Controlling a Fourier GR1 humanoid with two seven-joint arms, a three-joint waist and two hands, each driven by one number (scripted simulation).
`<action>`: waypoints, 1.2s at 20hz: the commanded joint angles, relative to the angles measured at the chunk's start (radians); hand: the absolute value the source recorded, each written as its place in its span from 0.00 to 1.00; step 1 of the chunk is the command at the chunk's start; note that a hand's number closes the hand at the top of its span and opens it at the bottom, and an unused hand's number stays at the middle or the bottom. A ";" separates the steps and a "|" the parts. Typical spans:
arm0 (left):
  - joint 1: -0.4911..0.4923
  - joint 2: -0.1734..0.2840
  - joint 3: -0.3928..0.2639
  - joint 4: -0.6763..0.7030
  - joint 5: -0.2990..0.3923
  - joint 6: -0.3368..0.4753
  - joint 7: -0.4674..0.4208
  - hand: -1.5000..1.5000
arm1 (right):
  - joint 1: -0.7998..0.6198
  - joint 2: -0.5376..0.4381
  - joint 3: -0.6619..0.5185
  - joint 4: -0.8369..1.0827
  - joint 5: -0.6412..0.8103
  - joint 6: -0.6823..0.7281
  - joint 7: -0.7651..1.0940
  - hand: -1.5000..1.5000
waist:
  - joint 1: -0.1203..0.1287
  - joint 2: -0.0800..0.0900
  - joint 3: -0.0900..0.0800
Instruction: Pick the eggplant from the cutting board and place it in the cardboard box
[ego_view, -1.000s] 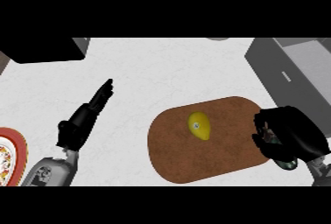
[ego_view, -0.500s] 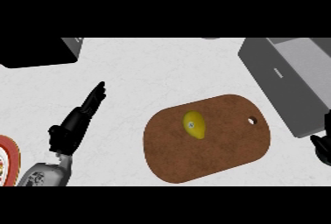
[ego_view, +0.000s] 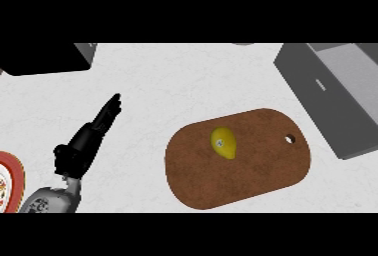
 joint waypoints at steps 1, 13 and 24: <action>-0.024 -0.007 -0.012 -0.040 -0.010 -0.006 0.031 0.50 | 0.076 -0.037 -0.223 0.075 -0.119 0.129 -0.008 1.00 | 0.040 0.008 -0.002; -0.117 -0.075 -0.004 0.076 -0.055 -0.065 -0.013 0.50 | -0.183 -0.045 -0.218 0.247 -0.051 0.273 0.141 1.00 | 0.108 0.023 -0.001; -0.080 -0.099 0.000 0.057 -0.084 -0.084 -0.019 0.50 | -0.571 0.006 0.037 0.513 0.147 0.162 0.194 1.00 | 0.132 0.028 0.000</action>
